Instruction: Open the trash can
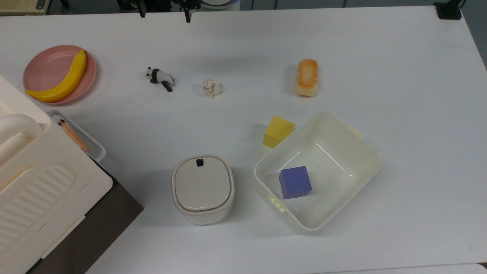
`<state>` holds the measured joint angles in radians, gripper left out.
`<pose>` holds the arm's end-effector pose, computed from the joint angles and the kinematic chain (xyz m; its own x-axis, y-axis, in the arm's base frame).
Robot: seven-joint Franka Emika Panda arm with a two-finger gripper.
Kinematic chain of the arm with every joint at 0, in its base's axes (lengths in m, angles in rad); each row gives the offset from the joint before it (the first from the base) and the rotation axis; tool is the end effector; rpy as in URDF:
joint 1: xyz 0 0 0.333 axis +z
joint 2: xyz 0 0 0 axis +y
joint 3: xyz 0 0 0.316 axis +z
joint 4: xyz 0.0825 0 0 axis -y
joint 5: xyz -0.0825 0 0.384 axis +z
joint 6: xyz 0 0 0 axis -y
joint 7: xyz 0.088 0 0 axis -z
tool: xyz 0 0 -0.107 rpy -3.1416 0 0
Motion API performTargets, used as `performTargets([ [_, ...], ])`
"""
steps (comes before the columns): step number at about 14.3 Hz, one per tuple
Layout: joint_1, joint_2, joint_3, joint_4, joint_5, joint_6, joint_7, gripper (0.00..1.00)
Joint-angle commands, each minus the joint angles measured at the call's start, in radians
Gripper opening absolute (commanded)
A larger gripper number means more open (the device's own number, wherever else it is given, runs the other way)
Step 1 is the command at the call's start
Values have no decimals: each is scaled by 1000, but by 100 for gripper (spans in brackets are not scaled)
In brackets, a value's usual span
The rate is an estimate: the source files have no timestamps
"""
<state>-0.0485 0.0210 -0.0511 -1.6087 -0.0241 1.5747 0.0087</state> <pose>0.5563 -0.0579 0.5953 0.9927 -0.1079 -0.0547 -0.1066 -0.9940 0.0256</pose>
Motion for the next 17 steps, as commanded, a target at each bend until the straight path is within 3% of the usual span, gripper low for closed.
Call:
performTargets([
  [1, 10, -3, 4, -7, -2, -8, 2, 100],
  [2, 12, -3, 5, -8, -2, -13, -1, 89],
  [4, 6, 5, 2, -5, 31, -5, -12, 16],
  [5, 6, 4, 1, -5, 42, -2, -13, 2],
  [11, 12, 31, 7, 0, 43, 13, -21, 0],
  [17, 15, 155, 19, 67, 62, 364, -42, 0],
])
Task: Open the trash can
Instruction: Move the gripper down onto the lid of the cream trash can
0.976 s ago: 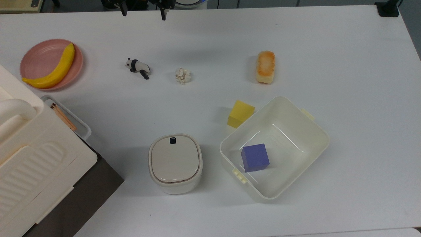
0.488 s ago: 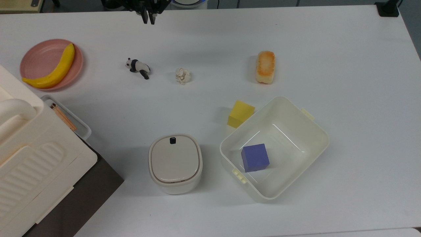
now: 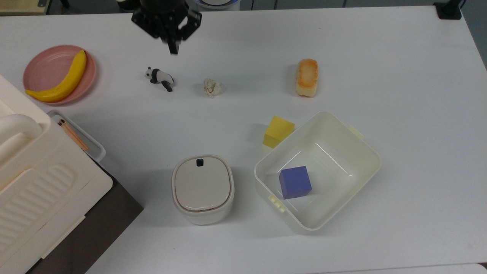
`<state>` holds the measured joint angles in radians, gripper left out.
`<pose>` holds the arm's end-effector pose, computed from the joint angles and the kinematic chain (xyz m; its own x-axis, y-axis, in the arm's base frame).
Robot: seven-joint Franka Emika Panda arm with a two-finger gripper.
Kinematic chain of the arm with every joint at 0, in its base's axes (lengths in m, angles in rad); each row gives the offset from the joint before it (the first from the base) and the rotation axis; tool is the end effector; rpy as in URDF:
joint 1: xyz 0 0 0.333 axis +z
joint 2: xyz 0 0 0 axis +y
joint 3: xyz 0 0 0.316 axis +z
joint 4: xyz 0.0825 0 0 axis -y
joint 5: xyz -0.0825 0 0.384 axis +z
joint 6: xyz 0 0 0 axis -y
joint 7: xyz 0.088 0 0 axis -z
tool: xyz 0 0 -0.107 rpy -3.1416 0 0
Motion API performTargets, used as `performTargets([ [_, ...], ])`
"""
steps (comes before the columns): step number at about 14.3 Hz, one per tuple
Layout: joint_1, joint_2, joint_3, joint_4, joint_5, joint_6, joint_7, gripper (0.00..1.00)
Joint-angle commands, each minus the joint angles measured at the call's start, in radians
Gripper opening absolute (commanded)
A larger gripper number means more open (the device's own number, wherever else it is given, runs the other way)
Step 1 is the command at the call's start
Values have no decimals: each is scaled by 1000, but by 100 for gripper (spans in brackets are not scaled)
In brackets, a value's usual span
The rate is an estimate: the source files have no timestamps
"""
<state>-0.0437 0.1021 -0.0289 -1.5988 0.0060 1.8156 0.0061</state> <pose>0.6039 -0.0426 0.5747 0.9903 -0.0791 0.1145 -0.0792 -0.9969 -0.0037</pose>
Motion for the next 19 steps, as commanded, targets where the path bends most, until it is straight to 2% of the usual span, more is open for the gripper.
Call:
performTargets([
  [1, 10, 106, 1, 75, 44, 193, -72, 0],
  [4, 21, 168, 30, 86, 49, 333, -98, 0],
  [8, 54, 246, 32, 86, 45, 461, -100, 0],
  [11, 71, 313, 32, 86, 43, 620, -97, 0],
  [16, 73, 399, 30, 86, 38, 686, -95, 0],
  [19, 73, 412, 30, 82, 38, 726, -94, 0],
])
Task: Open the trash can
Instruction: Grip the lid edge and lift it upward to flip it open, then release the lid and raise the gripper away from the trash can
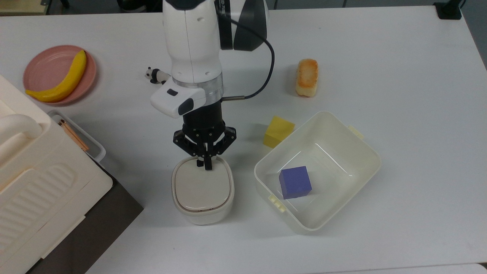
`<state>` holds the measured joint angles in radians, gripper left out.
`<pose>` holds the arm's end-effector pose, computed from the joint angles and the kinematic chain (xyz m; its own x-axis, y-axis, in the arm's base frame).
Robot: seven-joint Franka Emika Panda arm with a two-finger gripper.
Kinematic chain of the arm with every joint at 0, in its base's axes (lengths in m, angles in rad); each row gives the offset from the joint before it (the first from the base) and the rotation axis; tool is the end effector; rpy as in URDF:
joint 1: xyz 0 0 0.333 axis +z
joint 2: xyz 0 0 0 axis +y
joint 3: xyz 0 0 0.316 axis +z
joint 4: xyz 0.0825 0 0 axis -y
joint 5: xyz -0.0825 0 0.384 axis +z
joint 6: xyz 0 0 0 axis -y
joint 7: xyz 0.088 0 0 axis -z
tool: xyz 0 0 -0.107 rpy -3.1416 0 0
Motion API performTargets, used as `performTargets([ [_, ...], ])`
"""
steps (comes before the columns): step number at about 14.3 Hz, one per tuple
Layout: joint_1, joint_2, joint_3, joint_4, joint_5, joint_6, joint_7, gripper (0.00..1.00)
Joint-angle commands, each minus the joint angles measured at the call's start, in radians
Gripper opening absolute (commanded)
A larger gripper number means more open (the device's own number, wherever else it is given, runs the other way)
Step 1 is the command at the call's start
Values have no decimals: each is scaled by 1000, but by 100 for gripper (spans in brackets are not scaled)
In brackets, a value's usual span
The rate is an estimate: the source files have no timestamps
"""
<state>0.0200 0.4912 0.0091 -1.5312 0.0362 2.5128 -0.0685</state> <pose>0.7311 0.0198 0.4264 0.8795 0.0618 0.4718 0.0726 -0.9974 -0.0046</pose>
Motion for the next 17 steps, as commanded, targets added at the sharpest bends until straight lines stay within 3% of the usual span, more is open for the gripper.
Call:
performTargets([
  [1, 6, 20, -8, 17, 11, 29, -16, 0],
  [6, -2, -83, -24, 28, 18, -81, 7, 0],
  [15, -78, -304, -24, 22, 8, -612, 1, 0],
  [17, -75, -342, -24, 0, -21, -711, -1, 0],
])
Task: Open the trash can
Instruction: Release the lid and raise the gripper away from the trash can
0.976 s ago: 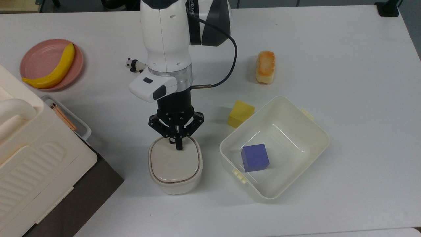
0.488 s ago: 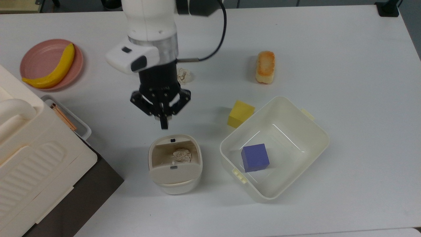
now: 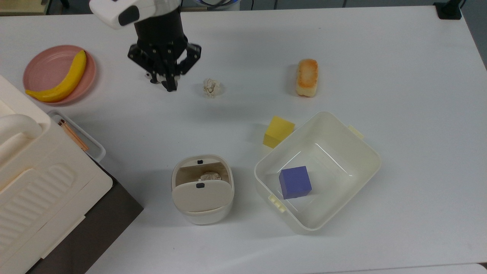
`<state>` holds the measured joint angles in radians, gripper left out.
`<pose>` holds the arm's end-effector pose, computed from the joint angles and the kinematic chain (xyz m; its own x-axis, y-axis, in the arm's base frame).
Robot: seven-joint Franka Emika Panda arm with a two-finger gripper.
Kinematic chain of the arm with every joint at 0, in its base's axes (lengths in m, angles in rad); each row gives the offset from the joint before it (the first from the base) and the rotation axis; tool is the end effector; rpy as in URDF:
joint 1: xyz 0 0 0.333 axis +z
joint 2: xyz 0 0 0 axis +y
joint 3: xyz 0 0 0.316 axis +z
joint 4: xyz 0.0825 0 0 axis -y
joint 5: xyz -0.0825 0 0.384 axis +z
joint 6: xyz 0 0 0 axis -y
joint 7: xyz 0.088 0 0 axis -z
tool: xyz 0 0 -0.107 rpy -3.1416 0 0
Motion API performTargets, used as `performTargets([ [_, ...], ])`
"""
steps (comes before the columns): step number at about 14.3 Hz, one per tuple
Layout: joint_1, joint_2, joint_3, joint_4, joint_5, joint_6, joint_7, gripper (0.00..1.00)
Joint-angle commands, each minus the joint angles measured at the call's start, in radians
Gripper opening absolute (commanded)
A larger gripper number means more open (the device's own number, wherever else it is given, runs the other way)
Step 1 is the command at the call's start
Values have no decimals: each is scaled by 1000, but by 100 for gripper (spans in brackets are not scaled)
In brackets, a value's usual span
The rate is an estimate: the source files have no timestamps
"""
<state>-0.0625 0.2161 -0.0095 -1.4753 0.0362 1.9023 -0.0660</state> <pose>0.6465 -0.0434 0.5735 0.9774 -0.0155 0.2109 -0.0116 -0.9997 -0.0200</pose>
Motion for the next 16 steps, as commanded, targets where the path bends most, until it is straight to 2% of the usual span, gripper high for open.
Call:
performTargets([
  [1, 9, -83, -6, -66, -28, -127, -2, 0],
  [6, 13, -147, -4, -112, -32, -245, 5, 0],
  [7, 13, -146, -3, -114, -36, -256, 6, 3],
  [8, 16, -146, -3, -111, -44, -256, 6, 18],
  [9, 16, -144, -3, -106, -47, -258, 6, 39],
  [10, 16, -146, -3, -105, -47, -259, 6, 63],
  [11, 16, -146, -3, -105, -52, -261, 8, 91],
  [12, 18, -146, -3, -105, -70, -261, 8, 100],
  [16, 18, -143, 0, -103, -76, -259, 8, 100],
])
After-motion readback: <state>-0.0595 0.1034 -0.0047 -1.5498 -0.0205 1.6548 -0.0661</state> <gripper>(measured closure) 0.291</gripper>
